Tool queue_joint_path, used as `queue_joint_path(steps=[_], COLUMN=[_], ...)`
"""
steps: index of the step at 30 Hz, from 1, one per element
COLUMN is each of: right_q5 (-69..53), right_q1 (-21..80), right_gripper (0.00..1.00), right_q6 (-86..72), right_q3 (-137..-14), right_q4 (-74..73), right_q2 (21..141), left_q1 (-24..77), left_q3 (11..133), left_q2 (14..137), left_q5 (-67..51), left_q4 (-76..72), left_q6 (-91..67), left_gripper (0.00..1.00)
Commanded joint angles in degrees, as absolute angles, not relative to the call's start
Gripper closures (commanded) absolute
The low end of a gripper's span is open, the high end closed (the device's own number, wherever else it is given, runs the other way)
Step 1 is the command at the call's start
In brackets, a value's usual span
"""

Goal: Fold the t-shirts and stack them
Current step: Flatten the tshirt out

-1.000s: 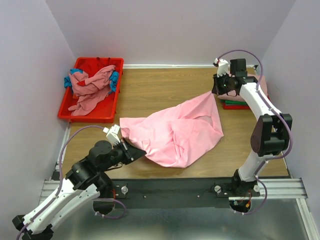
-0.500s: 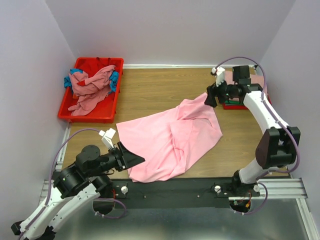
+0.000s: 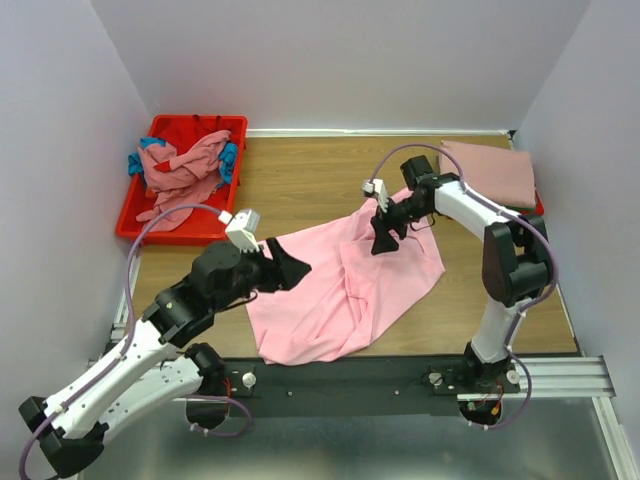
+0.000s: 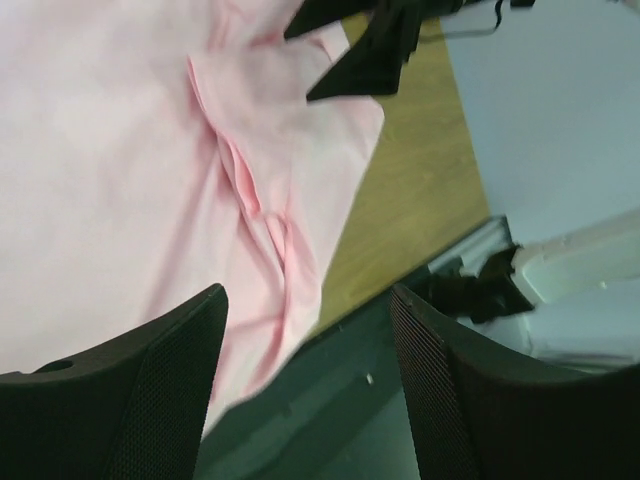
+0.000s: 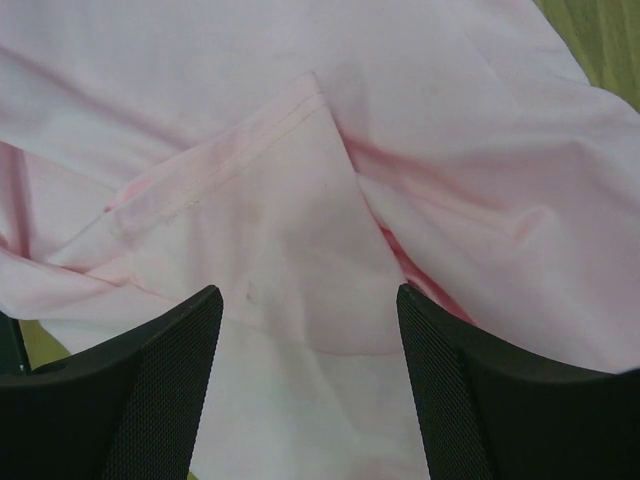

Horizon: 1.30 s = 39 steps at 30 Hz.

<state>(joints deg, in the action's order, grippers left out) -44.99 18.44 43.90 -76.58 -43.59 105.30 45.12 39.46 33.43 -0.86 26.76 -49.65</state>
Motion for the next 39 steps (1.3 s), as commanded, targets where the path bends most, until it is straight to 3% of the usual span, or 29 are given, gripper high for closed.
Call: queue_joint_path(steps=[1, 11, 14, 15, 17, 18, 24, 32, 35, 36, 38, 39], right_q5=[-42.37, -39.81, -40.17, -40.25, -39.82, -39.29, -32.71, -10.65, -5.63, -4.75, -2.64, -2.38], right_q1=[19.24, 20.30, 20.65, 20.74, 20.74, 20.66, 20.65, 20.65, 20.74, 20.57, 20.13, 19.43], right_gripper=[0.23, 0.38, 0.56, 0.68, 0.83, 1.00, 1.00, 0.99, 0.86, 0.75, 0.72, 0.61], right_q6=[46.58, 44.56, 43.95, 44.03, 44.38, 44.56, 49.12, 63.72, 64.51, 64.51, 64.60, 64.43], right_q3=[-79.45, -81.47, -81.13, -80.78, -79.38, -78.67, -71.99, -54.16, -50.55, -50.45, -51.32, -51.42], right_q4=[-45.88, -45.26, -45.44, -45.44, -45.53, -45.53, -50.43, -68.81, -72.50, -73.29, -76.28, -77.25], right_q2=[109.41, 114.34, 114.09, 113.30, 110.14, 108.82, 95.12, 70.52, 59.88, 57.42, 53.01, 52.30], left_q1=[45.26, 44.21, 43.77, 43.77, 43.59, 43.59, 43.24, 42.89, 42.63, 42.54, 42.28, 42.28], left_q3=[47.08, 54.84, 53.97, 53.62, 52.48, 52.04, 49.92, 45.18, 44.12, 43.95, 43.77, 43.77], left_q2=[41.01, 50.10, 50.62, 50.71, 50.63, 50.45, 48.34, 44.74, 45.35, 45.70, 46.58, 46.84], left_q5=[8.34, 16.43, 17.05, 17.05, 17.23, 17.40, 17.58, 17.23, 16.70, 16.44, 16.17, 16.00], left_q4=[19.86, 21.89, 21.45, 21.45, 21.10, 21.01, 20.13, 17.23, 16.09, 15.91, 15.12, 14.94], left_q6=[-37.72, -24.70, -23.56, -23.29, -22.77, -22.68, -21.53, -19.60, -18.90, -18.72, -18.11, -17.93], left_gripper=[0.25, 0.24, 0.24, 0.24, 0.24, 0.24, 0.24, 0.24, 0.24, 0.24, 0.24, 0.24])
